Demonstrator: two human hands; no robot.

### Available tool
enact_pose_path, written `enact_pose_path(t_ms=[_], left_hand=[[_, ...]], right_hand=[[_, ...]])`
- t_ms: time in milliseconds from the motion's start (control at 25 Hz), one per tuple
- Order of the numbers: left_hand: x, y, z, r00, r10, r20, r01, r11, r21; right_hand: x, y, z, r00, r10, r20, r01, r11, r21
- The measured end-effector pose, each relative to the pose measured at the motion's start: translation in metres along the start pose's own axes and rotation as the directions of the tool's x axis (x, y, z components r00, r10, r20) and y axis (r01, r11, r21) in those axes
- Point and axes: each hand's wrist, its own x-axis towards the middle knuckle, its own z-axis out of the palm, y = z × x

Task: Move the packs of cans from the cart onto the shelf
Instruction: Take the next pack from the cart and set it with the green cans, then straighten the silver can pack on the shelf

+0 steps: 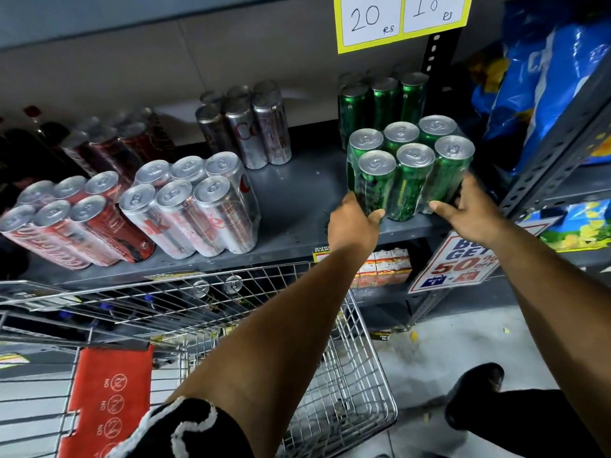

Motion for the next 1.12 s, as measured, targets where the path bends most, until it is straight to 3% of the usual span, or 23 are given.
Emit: enact_pose_path(t_ms=[320, 600, 720, 800, 880, 960, 1000, 1080, 1120], left_hand=[[0.003, -0.004, -0.004, 0.999, 0.008, 0.035, -0.006, 0.999, -0.031], [-0.003, -0.004, -0.006, 0.995, 0.024, 0.094, -0.024, 1.0, 0.0], [-0.019, -0.019, -0.019, 0.992, 0.076, 0.103, -0.072, 0.996, -0.046], [-0.045, -0.051, -0.039, 0.997, 0.071, 0.006, -0.07, 0.991, -0.117], [-0.071, -0.104, -0.066, 0.988, 0.014, -0.155, -0.033, 0.992, -0.12], [-0.085, -0.152, -0.104, 0.929, -0.114, -0.352, 0.058, 0.984, -0.166], [-0.084, -0.167, -0.125, 0.881, -0.16, -0.446, 0.081, 0.978, -0.191], [-0.07, -0.187, -0.169, 0.799, -0.196, -0.568, 0.115, 0.978, -0.176], [-0.06, -0.191, -0.19, 0.796, -0.228, -0.561, 0.141, 0.971, -0.195]], right_hand=[[-0.011, 0.0, 0.006, 0.995, 0.052, -0.091, -0.052, 0.999, 0.009], [-0.012, -0.004, 0.003, 0.991, 0.103, -0.082, -0.107, 0.993, -0.051], [-0.043, -0.024, 0.016, 0.929, 0.024, -0.368, -0.042, 0.998, -0.042], [-0.076, -0.038, 0.039, 0.865, -0.177, -0.47, 0.08, 0.972, -0.219], [-0.104, -0.058, 0.073, 0.916, -0.348, -0.2, 0.275, 0.907, -0.32], [-0.115, -0.085, 0.111, 0.903, -0.401, 0.152, 0.429, 0.85, -0.306], [-0.115, -0.102, 0.13, 0.883, -0.395, 0.253, 0.458, 0.843, -0.282], [-0.11, -0.145, 0.163, 0.88, -0.363, 0.305, 0.431, 0.882, -0.194], [-0.107, -0.167, 0.178, 0.892, -0.327, 0.311, 0.384, 0.912, -0.144]])
